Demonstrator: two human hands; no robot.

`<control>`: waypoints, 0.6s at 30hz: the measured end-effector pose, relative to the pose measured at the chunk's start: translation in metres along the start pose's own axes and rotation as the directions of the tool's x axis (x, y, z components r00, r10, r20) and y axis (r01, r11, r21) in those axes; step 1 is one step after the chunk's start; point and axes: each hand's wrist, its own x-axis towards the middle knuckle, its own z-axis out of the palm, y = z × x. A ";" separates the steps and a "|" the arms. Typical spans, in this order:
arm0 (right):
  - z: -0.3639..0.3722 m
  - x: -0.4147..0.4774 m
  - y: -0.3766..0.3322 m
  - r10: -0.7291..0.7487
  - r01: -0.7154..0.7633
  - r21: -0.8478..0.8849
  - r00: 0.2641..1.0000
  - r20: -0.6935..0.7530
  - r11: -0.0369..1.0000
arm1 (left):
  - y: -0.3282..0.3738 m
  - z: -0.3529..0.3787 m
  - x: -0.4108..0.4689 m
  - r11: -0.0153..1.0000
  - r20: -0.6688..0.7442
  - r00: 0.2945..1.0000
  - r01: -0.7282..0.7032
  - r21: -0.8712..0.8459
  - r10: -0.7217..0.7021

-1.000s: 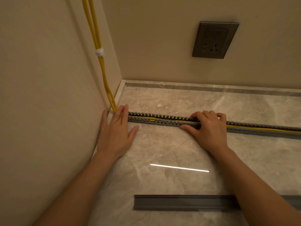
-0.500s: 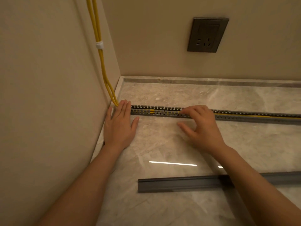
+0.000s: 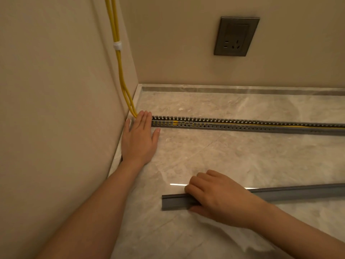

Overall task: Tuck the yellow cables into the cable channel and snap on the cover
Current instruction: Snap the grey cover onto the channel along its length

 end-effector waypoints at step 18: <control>0.021 0.036 0.050 -0.049 0.015 -0.132 0.964 -0.261 0.991 | 0.001 -0.002 0.001 1.000 0.001 1.000 0.005 -0.004 -0.005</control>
